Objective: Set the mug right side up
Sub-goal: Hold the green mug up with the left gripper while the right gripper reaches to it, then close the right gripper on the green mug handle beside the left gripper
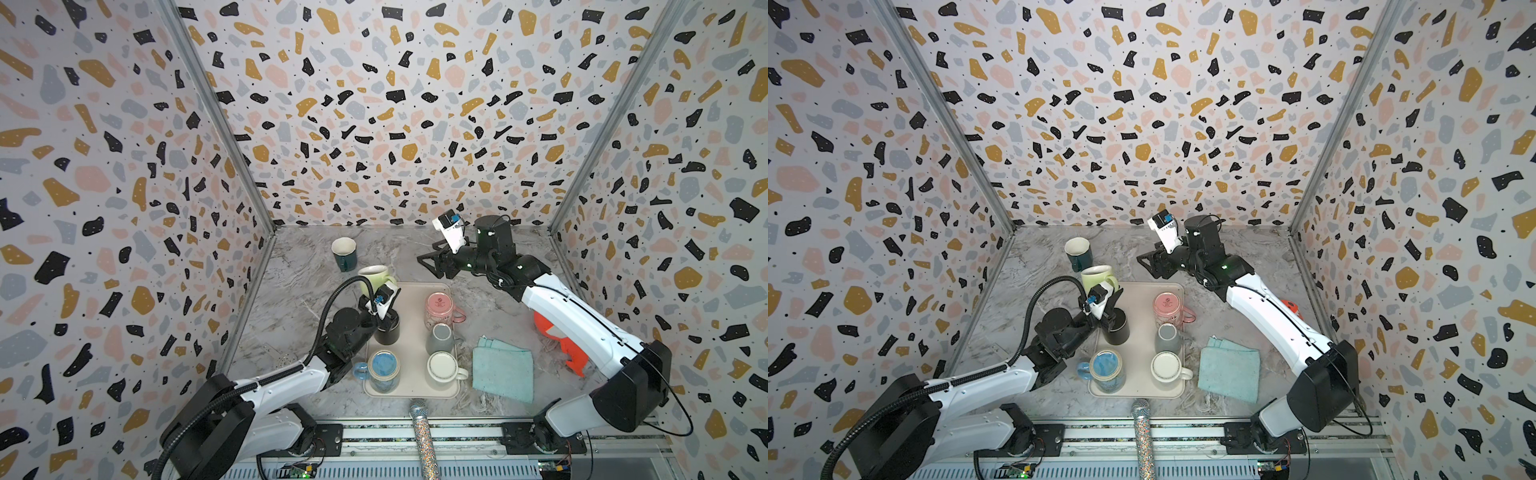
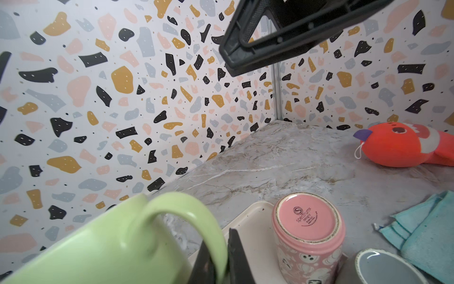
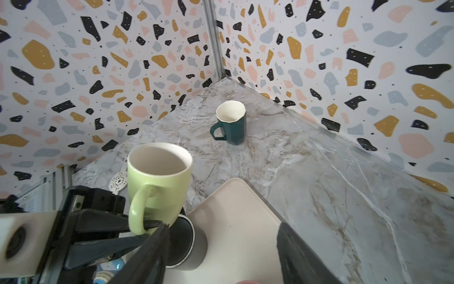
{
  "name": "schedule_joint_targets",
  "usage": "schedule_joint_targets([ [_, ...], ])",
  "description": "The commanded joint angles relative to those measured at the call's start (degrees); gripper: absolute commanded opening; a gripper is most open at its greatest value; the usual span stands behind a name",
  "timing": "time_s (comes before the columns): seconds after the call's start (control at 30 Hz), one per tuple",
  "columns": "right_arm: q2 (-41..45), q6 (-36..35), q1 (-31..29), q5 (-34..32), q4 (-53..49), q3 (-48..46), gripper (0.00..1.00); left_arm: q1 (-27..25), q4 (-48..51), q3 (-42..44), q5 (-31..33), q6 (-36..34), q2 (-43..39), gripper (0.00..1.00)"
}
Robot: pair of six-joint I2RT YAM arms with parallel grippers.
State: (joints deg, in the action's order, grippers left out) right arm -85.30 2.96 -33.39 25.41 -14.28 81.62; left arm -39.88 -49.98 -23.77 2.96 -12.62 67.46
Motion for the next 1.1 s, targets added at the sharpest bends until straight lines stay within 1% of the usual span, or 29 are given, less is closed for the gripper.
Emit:
schedule_joint_targets([
  [0.0,-0.18,0.03,-0.41,6.07,-2.07,3.54,0.72,-1.51,-15.85,0.71,4.17,-8.93,-1.05,0.0],
  [0.1,-1.08,-1.64,-1.84,6.09,-4.45,5.07,0.75,-3.75,-20.86,2.23,7.74,-12.94,0.72,0.0],
  [0.17,-1.62,-2.99,-3.05,5.49,-6.06,5.97,0.76,-4.79,-21.56,2.07,9.37,-14.93,1.87,0.0],
  [0.27,-2.14,-4.32,-4.11,5.28,-7.45,6.92,0.77,-6.65,-23.23,2.27,11.79,-19.73,3.9,0.0],
  [0.4,-3.02,-5.49,-4.28,5.55,-9.27,8.28,0.77,-8.35,-27.41,2.84,15.94,-22.76,5.69,0.0],
  [0.57,-4.73,-7.5,-5.02,6.11,-11.5,9.86,0.76,-11.19,-31.39,2.42,21.59,-28.18,8.3,0.0],
  [0.7,-6.33,-9.29,-5.52,6.41,-13.0,10.9,0.74,-13.49,-35.71,2.02,23.55,-32.34,11.76,0.0],
  [0.8,-7.09,-9.83,-5.63,6.41,-14.07,11.72,0.73,-14.72,-37.73,1.21,24.7,-33.9,13.81,0.0],
  [0.9,-7.41,-10.47,-5.64,6.42,-15.04,12.2,0.72,-15.58,-39.94,1.04,26.23,-35.76,15.18,0.0],
  [1.07,-7.38,-11.42,-5.68,6.91,-16.14,12.29,0.71,-16.02,-40.78,0.68,28.84,-38.03,16.34,0.0],
])
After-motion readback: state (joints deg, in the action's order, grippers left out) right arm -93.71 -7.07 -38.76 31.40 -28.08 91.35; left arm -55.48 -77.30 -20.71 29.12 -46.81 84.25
